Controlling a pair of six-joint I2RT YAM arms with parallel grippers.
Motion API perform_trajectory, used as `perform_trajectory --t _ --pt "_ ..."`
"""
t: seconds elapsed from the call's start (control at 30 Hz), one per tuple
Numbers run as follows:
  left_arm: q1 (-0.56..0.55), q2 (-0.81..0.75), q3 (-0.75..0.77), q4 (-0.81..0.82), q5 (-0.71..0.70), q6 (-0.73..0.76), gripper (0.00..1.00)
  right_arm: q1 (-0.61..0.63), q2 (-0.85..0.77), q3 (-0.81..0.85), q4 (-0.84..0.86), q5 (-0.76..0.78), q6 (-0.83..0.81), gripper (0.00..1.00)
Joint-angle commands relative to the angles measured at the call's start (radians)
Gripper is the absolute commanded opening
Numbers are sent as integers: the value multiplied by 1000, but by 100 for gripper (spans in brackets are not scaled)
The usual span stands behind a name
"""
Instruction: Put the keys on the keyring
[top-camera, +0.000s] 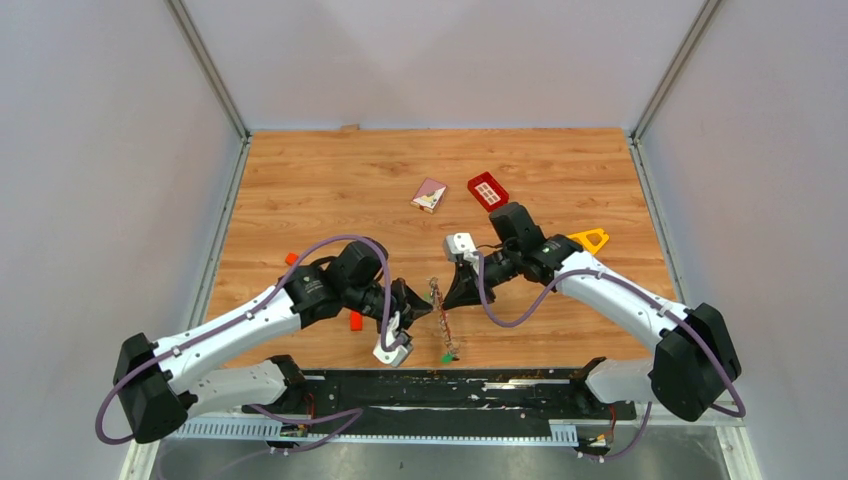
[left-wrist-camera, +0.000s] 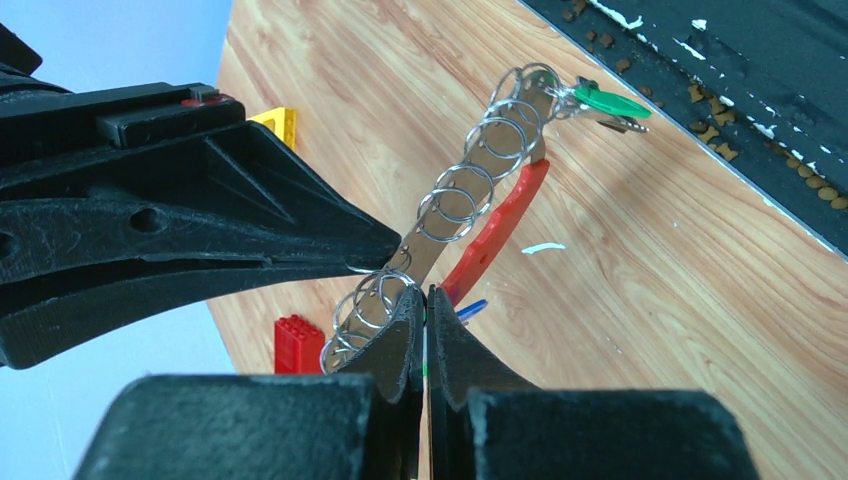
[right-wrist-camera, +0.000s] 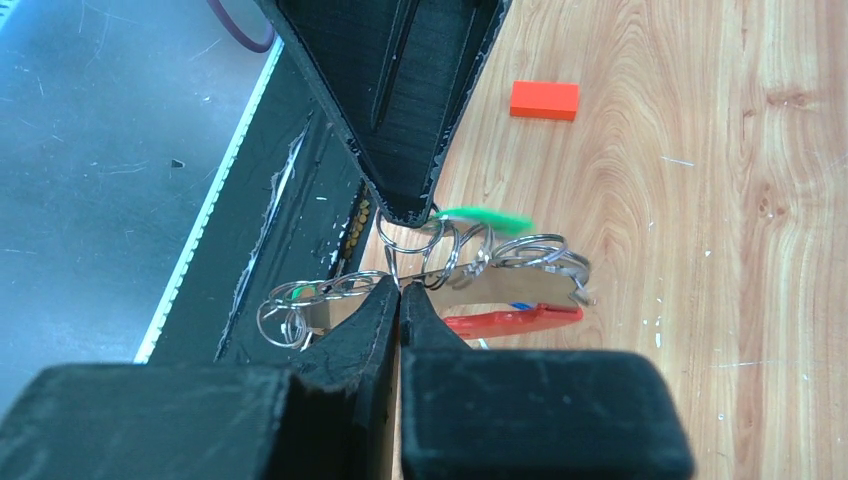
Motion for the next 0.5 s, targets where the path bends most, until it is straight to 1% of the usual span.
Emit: perform_trajectory --t 0.0,0.47 --pt "-39 13 -10 -151 34 9 0 -33 -1 64 91 -1 19 0" --pt "-78 46 22 -166 -34 6 0 -33 24 73 99 11 65 0"
